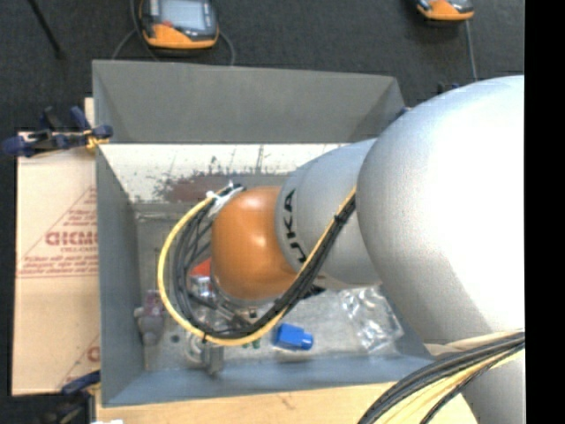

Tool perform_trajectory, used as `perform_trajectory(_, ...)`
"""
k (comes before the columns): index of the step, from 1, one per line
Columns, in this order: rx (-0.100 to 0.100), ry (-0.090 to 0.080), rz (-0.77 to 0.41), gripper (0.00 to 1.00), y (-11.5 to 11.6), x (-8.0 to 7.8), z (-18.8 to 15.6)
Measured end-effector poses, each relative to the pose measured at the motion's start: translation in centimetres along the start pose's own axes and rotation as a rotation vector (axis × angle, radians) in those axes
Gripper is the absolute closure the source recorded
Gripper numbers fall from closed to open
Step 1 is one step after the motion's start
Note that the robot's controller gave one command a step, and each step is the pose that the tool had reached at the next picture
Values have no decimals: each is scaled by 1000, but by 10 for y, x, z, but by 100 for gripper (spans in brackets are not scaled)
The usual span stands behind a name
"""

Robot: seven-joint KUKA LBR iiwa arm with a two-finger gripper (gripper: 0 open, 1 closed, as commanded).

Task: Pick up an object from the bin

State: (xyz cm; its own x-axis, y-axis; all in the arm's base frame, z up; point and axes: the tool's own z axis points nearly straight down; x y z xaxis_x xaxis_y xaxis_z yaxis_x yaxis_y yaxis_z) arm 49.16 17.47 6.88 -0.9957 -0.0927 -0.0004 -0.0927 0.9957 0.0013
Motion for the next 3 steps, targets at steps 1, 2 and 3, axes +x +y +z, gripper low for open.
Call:
perform_trajectory(1,-1,-1,7,0,0,-1,-1)
perform_trajectory(2,-1,-2,16,0,-1,-2,-1)
perform_trajectory(3,-1,-4,26,0,-1,-3,-2)
